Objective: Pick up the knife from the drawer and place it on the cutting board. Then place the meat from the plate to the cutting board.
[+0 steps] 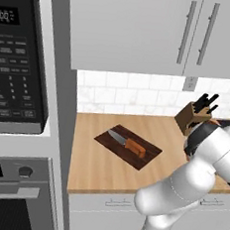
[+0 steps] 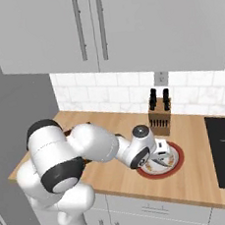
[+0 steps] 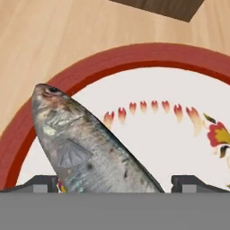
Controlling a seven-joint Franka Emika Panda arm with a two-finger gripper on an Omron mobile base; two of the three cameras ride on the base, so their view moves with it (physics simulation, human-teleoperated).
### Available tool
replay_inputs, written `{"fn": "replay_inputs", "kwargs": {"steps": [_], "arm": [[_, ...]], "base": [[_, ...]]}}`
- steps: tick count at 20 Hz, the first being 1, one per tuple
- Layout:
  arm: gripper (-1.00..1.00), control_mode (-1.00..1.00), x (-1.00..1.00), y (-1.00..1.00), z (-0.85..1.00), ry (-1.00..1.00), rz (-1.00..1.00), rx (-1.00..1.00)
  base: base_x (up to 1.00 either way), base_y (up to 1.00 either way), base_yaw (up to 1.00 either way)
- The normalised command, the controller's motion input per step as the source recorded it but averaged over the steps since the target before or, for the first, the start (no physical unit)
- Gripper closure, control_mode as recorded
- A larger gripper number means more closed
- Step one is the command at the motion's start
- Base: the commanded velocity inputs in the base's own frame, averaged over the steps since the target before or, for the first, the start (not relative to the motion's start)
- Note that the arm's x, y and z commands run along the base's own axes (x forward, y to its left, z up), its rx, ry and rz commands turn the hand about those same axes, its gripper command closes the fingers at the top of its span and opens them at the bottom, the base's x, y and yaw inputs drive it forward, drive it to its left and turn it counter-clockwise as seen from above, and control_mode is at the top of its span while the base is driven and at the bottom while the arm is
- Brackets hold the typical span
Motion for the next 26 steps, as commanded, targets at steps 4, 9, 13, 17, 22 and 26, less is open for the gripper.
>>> {"fn": "replay_inputs", "kwargs": {"steps": [4, 9, 13, 17, 22, 26], "arm": [[-1.00, -1.00, 0.20, -0.18, -0.26, 0.00, 0.04, 0.00], [1.00, -1.00, 0.00, 0.07, -0.23, 0.00, 0.00, 0.00], [1.00, -1.00, -0.12, 0.36, 0.13, 0.00, 0.00, 0.00], [1.00, -1.00, -0.27, 0.83, 0.60, 0.00, 0.00, 0.00], [1.00, -1.00, -0.23, 1.00, 0.77, 0.02, 0.00, -0.03], [1.00, -1.00, 0.07, 1.00, 0.48, 0.04, -0.01, -0.10]], "base": [[0.00, 0.00, 0.00], [0.00, 0.00, 0.00], [0.00, 0.00, 0.00], [0.00, 0.00, 0.00], [0.00, 0.00, 0.00], [0.00, 0.00, 0.00]]}}
